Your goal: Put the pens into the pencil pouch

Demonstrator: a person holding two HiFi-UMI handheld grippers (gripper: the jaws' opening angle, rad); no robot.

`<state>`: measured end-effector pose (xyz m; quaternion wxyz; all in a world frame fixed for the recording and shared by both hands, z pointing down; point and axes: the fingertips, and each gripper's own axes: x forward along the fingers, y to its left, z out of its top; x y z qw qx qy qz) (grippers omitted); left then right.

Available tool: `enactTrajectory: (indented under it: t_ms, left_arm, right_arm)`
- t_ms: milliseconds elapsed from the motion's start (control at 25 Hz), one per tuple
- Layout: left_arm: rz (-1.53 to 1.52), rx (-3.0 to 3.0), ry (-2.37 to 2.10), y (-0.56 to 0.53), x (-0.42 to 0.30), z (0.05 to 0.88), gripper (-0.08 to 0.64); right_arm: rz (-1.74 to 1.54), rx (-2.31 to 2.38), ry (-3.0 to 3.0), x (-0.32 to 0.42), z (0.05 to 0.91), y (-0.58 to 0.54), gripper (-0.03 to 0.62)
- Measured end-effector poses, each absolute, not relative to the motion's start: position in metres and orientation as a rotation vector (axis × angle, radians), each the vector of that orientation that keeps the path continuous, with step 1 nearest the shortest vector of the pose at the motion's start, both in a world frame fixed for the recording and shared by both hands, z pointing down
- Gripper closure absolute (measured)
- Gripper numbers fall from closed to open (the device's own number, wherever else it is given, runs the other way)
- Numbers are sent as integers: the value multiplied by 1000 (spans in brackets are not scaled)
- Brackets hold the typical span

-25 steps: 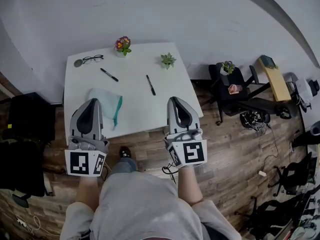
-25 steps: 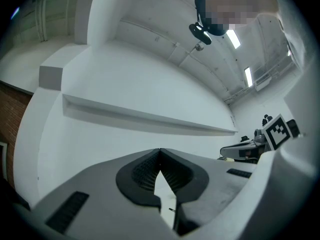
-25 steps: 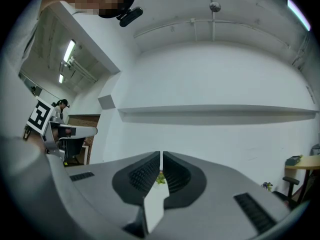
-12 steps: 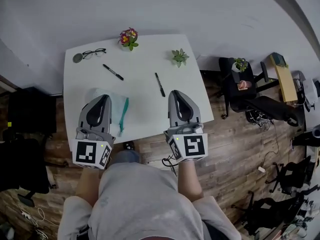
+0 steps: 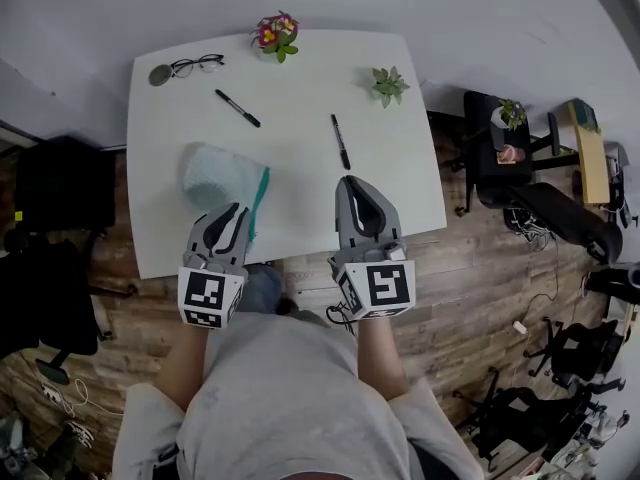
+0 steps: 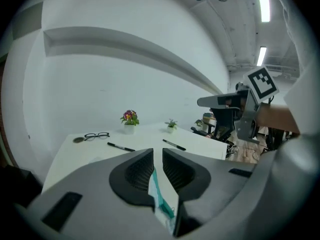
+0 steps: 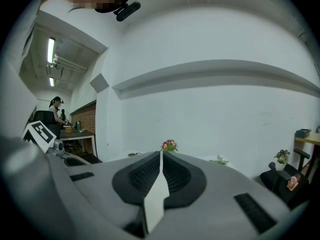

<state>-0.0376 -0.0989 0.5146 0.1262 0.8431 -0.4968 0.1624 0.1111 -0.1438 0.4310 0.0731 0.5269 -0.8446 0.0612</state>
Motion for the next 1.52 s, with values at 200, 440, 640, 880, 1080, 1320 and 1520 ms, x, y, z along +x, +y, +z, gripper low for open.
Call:
enactTrajectory:
  t_ms: [200, 440, 640, 880, 1080, 1320, 1520]
  left_arm:
    - [614, 2372, -1394, -90, -33, 563, 412]
    - [762, 2293, -1391, -84, -32, 607, 382]
    - [854, 2199, -1385, -81, -35, 638, 380]
    - [892, 2133, -1395, -82, -41, 653, 451]
    - [769, 2111, -1383, -87, -45, 643, 500]
    - [506, 2134, -1370, -102, -50, 601, 508]
    - [269, 2198, -1345, -122, -48, 548, 511]
  right_arm:
    - [217, 1528, -2534, 104, 446, -139, 555]
    - [246, 1504, -2518, 104, 457, -133, 555]
    - [254, 1507, -2501, 109, 461, -130, 555]
    - [244, 1509, -2489, 113, 462, -130, 555]
    - [230, 1499, -2491, 111, 460, -133, 555]
    - [224, 1511, -2500, 105, 456, -135, 555]
    - [200, 1515, -2513, 100, 447, -141, 555]
